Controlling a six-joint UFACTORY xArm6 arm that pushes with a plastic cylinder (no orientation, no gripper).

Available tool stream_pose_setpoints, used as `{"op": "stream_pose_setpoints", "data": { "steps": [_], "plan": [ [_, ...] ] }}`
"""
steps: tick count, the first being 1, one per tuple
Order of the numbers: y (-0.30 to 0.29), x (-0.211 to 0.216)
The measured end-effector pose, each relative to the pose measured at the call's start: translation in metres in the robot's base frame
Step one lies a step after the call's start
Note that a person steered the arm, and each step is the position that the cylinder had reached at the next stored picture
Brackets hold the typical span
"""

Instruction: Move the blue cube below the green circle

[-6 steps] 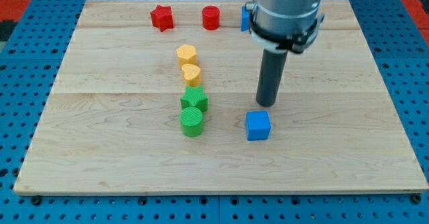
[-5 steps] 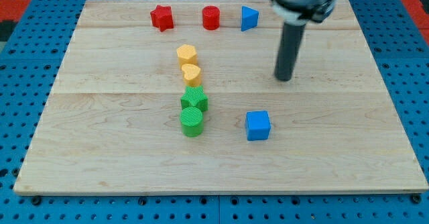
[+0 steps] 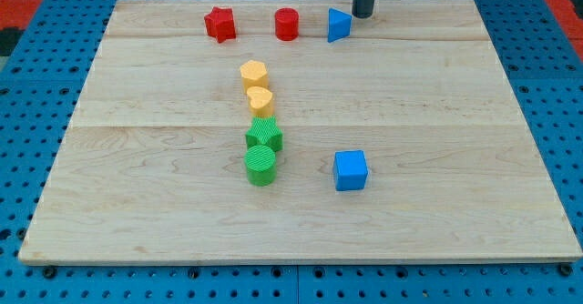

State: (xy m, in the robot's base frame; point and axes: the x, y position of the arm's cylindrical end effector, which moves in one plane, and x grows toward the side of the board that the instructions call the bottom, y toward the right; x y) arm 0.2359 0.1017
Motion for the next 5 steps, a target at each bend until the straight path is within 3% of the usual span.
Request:
{"op": "stream_pose_setpoints", "data": {
  "steps": [1, 2, 3, 4, 5],
  "plan": [
    [-0.001, 0.040],
    [0.009, 0.039],
    [0.020, 0.008],
    [0.020, 0.067],
    [0.017, 0.165]
  ]
}}
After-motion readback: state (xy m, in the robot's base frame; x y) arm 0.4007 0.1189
